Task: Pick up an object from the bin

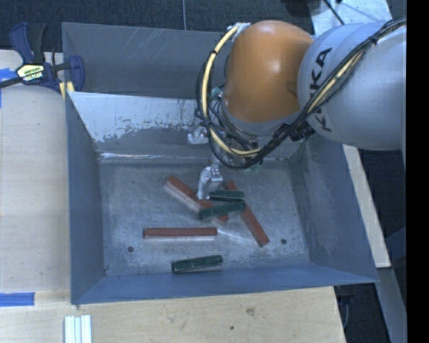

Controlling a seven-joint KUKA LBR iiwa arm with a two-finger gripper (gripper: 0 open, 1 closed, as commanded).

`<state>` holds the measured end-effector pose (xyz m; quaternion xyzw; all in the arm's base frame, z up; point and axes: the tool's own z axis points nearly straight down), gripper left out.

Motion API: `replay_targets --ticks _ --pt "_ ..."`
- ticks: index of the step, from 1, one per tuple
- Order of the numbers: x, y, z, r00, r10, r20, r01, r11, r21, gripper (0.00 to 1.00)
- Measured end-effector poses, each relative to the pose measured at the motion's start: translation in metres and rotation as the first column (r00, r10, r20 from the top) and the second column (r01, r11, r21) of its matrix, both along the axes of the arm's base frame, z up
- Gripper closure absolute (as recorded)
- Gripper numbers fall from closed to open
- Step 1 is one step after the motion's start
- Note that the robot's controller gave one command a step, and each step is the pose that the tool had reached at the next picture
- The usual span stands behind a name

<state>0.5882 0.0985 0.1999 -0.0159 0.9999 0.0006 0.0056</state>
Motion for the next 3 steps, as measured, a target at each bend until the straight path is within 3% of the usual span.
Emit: replay_targets --ticks 1,2,3 --pt "0.015 -0.006 -0.122 0.985 -0.175 0.004 0.175 0.985 0.004 1.0" --pt "0.015 -0.006 -0.122 0.985 -0.175 0.004 0.175 0.985 0.004 1.0" --pt "-0.015 -0.023 0.069 0.998 -0.054 -0.011 0.054 0.999 -0.002 1.0"
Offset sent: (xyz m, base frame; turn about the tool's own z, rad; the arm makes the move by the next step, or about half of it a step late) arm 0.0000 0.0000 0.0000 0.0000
